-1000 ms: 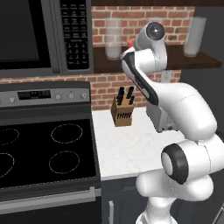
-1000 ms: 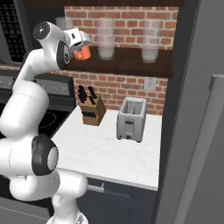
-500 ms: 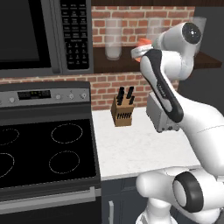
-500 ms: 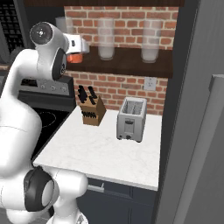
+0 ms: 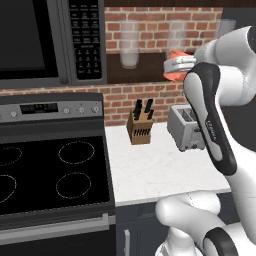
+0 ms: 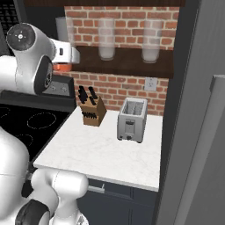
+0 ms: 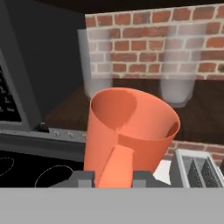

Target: Gather all objects into one cabinet and sort the glasses and bowls to opposite sides.

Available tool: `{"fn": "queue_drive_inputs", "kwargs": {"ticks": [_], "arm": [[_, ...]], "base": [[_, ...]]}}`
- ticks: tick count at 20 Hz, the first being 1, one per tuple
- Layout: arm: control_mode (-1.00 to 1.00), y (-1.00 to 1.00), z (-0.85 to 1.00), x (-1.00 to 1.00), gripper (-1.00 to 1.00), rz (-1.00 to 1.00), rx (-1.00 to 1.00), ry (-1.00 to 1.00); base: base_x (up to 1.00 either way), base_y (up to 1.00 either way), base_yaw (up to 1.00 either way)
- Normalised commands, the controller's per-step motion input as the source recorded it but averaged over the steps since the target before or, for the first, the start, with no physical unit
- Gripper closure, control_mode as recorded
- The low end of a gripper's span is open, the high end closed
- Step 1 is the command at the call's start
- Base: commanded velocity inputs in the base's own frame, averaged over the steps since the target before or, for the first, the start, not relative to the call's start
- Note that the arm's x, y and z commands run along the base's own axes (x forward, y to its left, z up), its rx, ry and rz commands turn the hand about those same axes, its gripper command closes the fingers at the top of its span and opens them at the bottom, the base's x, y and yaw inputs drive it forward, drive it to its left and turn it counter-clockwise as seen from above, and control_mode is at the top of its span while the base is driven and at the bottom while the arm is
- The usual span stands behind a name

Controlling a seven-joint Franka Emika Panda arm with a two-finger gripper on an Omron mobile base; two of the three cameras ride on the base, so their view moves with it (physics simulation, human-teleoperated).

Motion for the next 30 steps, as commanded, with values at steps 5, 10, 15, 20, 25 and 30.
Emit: {"fn": "queue_drive_inputs", "kwargs": {"ticks": [5, 10, 15, 20, 25, 30], "arm": [[-1.0, 0.02, 0.0, -1.0, 1.0, 0.0, -0.02, 0.01], [-1.0, 0.17, 0.0, -1.0, 1.0, 0.0, -0.19, 0.0], [-1.0, 0.22, -0.04, -0.81, 1.0, 0.01, -0.13, 0.0], [1.0, 0.01, 0.0, -0.02, 1.0, 0.0, 0.0, 0.0], [1.0, 0.0, 0.0, 0.0, 1.0, 0.0, 0.0, 0.0], [1.0, 0.0, 0.0, 0.0, 1.0, 0.0, 0.0, 0.0]], "base": [[0.0, 0.0, 0.0], [0.0, 0.0, 0.0], [0.0, 0.0, 0.0], [-0.13, 0.05, -0.01], [-0.63, 0.4, 0.07], [-0.63, 0.54, 0.17]]}}
